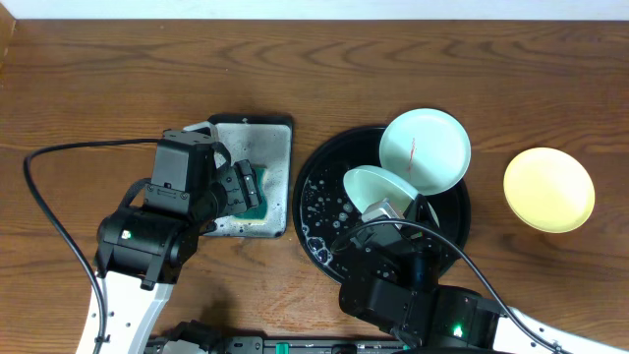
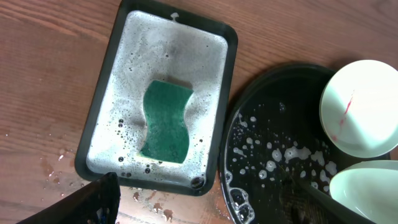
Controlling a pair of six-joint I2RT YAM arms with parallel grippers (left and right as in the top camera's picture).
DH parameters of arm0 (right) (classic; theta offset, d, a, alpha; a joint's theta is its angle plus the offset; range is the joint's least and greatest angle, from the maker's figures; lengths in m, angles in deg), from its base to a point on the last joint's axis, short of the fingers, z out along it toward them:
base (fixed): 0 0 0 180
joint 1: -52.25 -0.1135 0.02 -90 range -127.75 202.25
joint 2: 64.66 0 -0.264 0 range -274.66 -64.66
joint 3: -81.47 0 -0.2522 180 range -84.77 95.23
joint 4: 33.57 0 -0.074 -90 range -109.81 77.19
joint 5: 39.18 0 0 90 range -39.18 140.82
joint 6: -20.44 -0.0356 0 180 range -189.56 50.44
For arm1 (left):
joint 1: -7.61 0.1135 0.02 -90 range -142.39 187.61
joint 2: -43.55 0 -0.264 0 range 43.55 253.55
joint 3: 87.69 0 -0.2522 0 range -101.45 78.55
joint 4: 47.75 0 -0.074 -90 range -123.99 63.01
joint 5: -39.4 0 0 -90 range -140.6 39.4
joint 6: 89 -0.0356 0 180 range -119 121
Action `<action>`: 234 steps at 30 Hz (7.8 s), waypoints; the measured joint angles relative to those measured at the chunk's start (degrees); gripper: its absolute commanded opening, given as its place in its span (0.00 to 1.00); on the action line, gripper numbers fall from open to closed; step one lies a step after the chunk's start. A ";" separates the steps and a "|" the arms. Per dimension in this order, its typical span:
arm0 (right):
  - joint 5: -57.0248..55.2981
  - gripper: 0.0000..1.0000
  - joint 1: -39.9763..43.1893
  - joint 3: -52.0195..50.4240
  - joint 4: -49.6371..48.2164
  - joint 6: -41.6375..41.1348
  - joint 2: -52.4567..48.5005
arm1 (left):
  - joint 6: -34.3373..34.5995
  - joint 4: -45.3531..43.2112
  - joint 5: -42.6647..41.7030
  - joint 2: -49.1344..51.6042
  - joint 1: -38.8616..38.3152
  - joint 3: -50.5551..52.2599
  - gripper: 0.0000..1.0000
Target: Clean dirty plates on tray and stack at the side
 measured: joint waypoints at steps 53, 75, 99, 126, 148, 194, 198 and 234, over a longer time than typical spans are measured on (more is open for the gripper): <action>90.79 0.56 117.02 0.68 -22.45 -18.27 -22.93 | 0.00 0.02 0.00 0.04 0.00 0.00 0.83; 68.91 0.63 71.38 1.05 -40.57 6.16 -37.90 | 0.00 0.09 -0.02 0.09 0.00 0.00 0.83; 86.31 0.04 67.71 1.07 -14.38 7.34 -24.50 | 0.02 0.09 -0.04 0.09 0.00 0.00 0.83; 87.60 0.01 73.53 1.05 -24.04 -10.16 -35.60 | 0.00 0.07 -0.02 0.09 0.00 0.00 0.83; 80.43 0.40 58.71 -4.98 -7.02 -32.98 -21.49 | 0.02 3.08 -0.37 0.11 0.00 0.00 0.83; 77.61 0.29 59.89 1.42 -0.52 -6.75 -9.07 | 0.00 -14.91 2.99 27.39 -0.04 10.82 0.07; 77.94 0.28 61.59 1.42 -3.13 -6.91 -14.51 | -0.04 -10.95 0.31 21.68 -1.31 7.43 0.07; 88.37 0.01 64.30 1.66 -11.17 -4.57 -36.72 | 25.53 -41.27 -13.84 47.01 -32.46 4.50 0.07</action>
